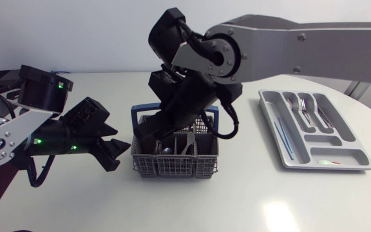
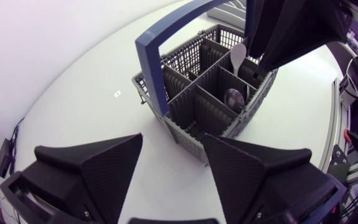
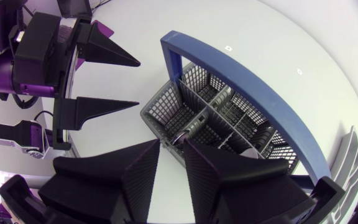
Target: Unload the cutlery basket into the drawer organizer.
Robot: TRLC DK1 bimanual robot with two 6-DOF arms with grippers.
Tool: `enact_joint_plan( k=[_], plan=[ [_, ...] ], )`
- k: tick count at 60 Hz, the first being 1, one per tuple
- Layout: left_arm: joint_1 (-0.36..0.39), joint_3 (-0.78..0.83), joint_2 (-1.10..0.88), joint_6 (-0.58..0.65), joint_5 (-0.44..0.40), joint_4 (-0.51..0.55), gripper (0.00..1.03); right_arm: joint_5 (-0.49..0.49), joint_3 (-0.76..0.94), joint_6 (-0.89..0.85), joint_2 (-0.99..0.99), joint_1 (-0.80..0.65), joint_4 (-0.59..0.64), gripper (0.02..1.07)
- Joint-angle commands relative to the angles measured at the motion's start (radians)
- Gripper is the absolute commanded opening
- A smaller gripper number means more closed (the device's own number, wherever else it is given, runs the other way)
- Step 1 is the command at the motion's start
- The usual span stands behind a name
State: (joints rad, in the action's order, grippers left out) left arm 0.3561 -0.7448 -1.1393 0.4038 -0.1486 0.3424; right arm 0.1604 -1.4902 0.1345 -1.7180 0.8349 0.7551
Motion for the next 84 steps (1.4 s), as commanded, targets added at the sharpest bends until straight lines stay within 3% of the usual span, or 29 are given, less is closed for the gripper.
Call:
enact_joint_plan(
  k=[1,43,58,64,84],
  plan=[
    [0.007,0.024,0.006,0.010,0.003,0.009,0.70,0.004,0.018,0.010,-0.046,-0.003,-0.002,0.46],
    [0.000,0.028,-0.022,0.020,0.004,-0.014,0.70,0.054,-0.062,0.071,-0.180,-0.010,0.013,0.43],
    [0.003,0.033,-0.025,0.020,0.004,-0.017,0.70,0.048,-0.068,0.074,-0.201,-0.005,0.016,0.28],
    [0.004,0.033,-0.025,0.020,0.004,-0.017,0.70,0.033,-0.068,0.073,-0.201,-0.005,0.018,0.13],
    [0.009,0.042,-0.025,0.018,0.004,-0.020,0.70,0.011,-0.048,0.070,-0.186,-0.007,0.012,0.08]
  ],
)
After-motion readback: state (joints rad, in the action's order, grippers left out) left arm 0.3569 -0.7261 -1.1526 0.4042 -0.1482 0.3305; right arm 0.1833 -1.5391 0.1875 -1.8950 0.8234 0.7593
